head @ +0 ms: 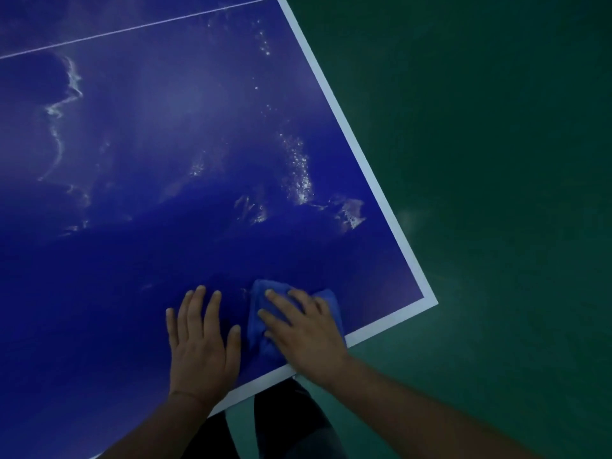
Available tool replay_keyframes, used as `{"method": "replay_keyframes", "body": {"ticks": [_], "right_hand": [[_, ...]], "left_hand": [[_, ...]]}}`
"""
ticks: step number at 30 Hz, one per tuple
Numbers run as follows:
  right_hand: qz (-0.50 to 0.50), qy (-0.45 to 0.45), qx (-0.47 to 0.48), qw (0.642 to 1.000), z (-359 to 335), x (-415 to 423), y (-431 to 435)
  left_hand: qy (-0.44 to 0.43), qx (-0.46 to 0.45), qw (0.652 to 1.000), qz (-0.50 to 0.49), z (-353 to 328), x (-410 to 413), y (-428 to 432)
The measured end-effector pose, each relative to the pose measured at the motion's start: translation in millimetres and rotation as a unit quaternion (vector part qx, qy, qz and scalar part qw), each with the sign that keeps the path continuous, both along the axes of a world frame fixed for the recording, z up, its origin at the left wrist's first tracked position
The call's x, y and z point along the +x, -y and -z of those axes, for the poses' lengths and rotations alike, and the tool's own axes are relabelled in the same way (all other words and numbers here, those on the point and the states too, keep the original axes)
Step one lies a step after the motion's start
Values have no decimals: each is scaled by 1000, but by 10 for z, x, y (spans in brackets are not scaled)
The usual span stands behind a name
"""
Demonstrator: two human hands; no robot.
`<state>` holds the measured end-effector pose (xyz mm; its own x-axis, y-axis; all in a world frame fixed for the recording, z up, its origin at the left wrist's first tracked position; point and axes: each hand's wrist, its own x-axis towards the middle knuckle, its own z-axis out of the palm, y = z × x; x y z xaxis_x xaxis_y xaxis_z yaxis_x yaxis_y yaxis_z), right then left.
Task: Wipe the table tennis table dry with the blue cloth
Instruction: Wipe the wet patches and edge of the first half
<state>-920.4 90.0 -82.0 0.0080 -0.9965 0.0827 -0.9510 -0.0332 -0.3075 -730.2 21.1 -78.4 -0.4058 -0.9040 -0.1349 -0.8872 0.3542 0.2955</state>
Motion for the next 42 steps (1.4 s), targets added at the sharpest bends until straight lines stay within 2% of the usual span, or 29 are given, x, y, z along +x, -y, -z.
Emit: {"method": "replay_keyframes", "body": {"ticks": [2, 4, 6, 8, 10, 11, 12, 14, 16, 19, 22, 25, 26, 28, 30, 31, 33, 35, 37, 39, 42], "right_hand": [[-54, -20, -8, 998, 69, -241, 106], [-21, -67, -28, 997, 115, -789, 498], [117, -108, -33, 987, 89, -1478, 954], [262, -77, -9, 962, -6, -2090, 1296], [340, -36, -15, 940, -114, -2270, 1434], [347, -35, -32, 937, -203, -2143, 1438], [328, -40, -54, 942, -288, -1912, 1403], [230, -38, -77, 969, -373, -1196, 1171], [115, -2, -72, 991, -298, -310, 759], [-11, 48, -26, 998, -97, 827, 239], [-61, 32, 9, 998, 41, 1123, 216], [-67, -49, -12, 996, 53, 710, 590], [-37, -89, -16, 995, 56, 439, 805], [111, -140, -22, 984, -32, -199, 1307], [269, -102, -13, 958, -181, -668, 1667], [299, -71, -19, 952, -260, -675, 1753], [257, -73, -54, 962, -383, -206, 1778], [148, -81, -76, 983, -392, 705, 1578], [6, -37, -27, 999, -219, 1726, 1097], [-119, -18, 38, 992, -101, 2470, 545], [-169, -51, 14, 984, 55, 2421, 705]], "left_hand": [[2, 0, 1000, -5, -15, -2, 6], [5, 2, 1000, -2, -16, 9, 20], [11, -2, 1000, 9, -8, 42, 31], [12, -7, 1000, 6, -14, 83, 49], [12, -13, 1000, -4, -20, 126, 73], [12, -14, 1000, -9, -25, 156, 81], [11, -14, 1000, -16, -32, 192, 91], [14, -11, 999, -29, -57, 282, 105], [22, -14, 999, -38, -62, 411, 124], [39, -21, 998, -49, -44, 664, 182], [54, -23, 997, -47, -33, 912, 230], [60, -17, 997, -39, -21, 1140, 280], [61, -15, 997, -34, -17, 1209, 298], [57, -19, 998, -14, -15, 1327, 341], [46, -22, 999, -4, -15, 1420, 406], [38, -23, 999, -9, -9, 1466, 449], [31, -21, 999, -37, 3, 1586, 533], [34, -15, 997, -71, 12, 1770, 597], [43, -15, 995, -85, 28, 2006, 642], [55, -24, 995, -85, 52, 2249, 701], [79, -20, 995, -49, 116, 2510, 781]]}}
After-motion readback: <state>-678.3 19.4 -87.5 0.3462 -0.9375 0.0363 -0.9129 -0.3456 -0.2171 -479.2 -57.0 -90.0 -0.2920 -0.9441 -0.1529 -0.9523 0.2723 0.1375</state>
